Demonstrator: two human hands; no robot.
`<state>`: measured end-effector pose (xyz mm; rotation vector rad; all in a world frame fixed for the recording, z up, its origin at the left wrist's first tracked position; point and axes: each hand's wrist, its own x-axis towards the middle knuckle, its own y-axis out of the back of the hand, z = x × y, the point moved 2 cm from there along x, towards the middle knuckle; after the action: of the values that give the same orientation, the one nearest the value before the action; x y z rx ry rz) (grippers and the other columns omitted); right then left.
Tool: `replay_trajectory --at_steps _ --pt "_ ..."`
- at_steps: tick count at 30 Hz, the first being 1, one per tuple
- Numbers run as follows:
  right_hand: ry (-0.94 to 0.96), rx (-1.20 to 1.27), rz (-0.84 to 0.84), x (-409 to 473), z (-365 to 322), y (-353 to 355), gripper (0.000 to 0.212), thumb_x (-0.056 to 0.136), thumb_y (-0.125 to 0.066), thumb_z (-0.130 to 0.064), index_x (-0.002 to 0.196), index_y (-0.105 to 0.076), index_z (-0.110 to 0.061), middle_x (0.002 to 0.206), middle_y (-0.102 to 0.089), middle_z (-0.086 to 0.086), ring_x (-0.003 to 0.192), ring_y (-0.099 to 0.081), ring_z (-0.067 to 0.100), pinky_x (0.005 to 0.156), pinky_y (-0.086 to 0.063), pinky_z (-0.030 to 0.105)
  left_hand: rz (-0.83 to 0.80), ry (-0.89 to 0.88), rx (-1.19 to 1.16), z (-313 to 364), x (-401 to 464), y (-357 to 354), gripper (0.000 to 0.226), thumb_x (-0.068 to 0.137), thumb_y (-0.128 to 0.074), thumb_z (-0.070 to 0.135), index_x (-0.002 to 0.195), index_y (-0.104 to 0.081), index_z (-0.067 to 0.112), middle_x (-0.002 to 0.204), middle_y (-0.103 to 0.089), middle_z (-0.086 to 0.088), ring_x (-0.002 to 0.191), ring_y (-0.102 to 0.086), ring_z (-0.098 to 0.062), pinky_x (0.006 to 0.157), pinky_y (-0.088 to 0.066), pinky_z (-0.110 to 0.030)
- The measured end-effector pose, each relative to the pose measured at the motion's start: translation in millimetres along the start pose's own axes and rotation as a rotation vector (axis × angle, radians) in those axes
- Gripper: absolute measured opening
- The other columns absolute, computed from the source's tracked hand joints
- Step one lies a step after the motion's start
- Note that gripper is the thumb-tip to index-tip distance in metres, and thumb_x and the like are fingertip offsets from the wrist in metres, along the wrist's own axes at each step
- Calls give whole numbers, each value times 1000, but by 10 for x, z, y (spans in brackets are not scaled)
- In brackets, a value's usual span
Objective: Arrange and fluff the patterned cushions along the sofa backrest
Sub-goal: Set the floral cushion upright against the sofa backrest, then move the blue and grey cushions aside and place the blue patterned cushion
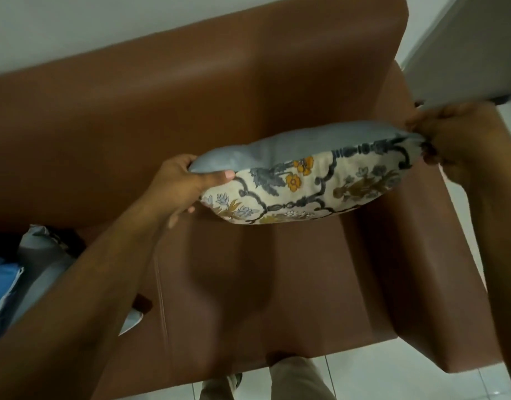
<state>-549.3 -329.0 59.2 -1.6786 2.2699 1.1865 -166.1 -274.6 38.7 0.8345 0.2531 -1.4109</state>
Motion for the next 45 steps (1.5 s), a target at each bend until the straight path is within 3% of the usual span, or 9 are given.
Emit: replay_trajectory --at_steps 5,8,11,15,18,23,29,37,45 --pt "105 213 205 391 -191 -101 27 91 -60 -14 65 -55 -21 76 -60 2 81 -66 25 68 -58 36 148 6 -18 317 428 -234 48 83 -81 38 109 -62 3 81 -72 -10 38 -57 -7 32 -35 -18" --pt "216 133 294 433 -173 -208 21 90 -56 -38 85 -65 -20 92 -63 -2 94 -67 18 90 -57 43 383 -118 296 408 483 -249 57 82 -70 62 112 -67 14 104 -74 -7 84 -72 -21 65 -56 -31" --pt "491 43 403 146 -137 -381 54 93 -55 -51 133 -55 -15 132 -51 -3 123 -53 11 104 -47 26 588 -547 702 437 146 -417 75 85 -55 74 132 -58 16 136 -56 -13 125 -52 -35 98 -43 -46" --pt "931 -299 237 -79 123 -827 64 97 -52 -54 144 -48 -12 155 -34 14 146 -30 35 118 -30 44 283 -714 1153 231 176 -768 112 71 -38 96 147 -43 14 148 -48 -17 136 -44 -39 110 -31 -60" --pt "959 -669 167 245 471 -894 73 99 -36 -63 151 -39 -13 160 -31 20 149 -23 39 120 -12 62 220 -685 1287 113 482 -675 113 70 -33 97 144 -43 12 132 -59 -17 119 -56 -40 102 -39 -60" --pt "458 -365 223 412 522 -532 76 100 -26 -64 158 -12 -18 167 -8 13 154 1 35 122 -6 61 238 -638 1213 196 604 -387 104 73 -33 94 142 -46 17 133 -59 -15 121 -55 -40 105 -32 -61" --pt "690 -210 315 -726 526 -1270 71 102 -47 -51 151 -30 -3 161 -16 27 152 -11 39 122 -18 52 428 -328 687 -683 339 731 86 85 -32 86 130 -60 19 127 -63 -11 121 -56 -33 103 -44 -50" --pt "553 -282 -419 -2535 1008 -3281 89 90 -26 -80 152 -34 -18 162 -29 9 151 -23 25 117 -31 54 376 136 592 -2959 -829 2010 90 77 -48 86 126 -63 11 122 -67 -17 115 -61 -37 97 -50 -47" --pt "604 -359 -713 -3697 155 -5129 88 89 -55 -66 157 -20 -23 163 -26 6 149 -25 24 121 -25 45 914 228 422 -4057 -1501 3363 94 77 -51 77 141 -49 7 138 -53 -24 127 -49 -46 105 -42 -56"
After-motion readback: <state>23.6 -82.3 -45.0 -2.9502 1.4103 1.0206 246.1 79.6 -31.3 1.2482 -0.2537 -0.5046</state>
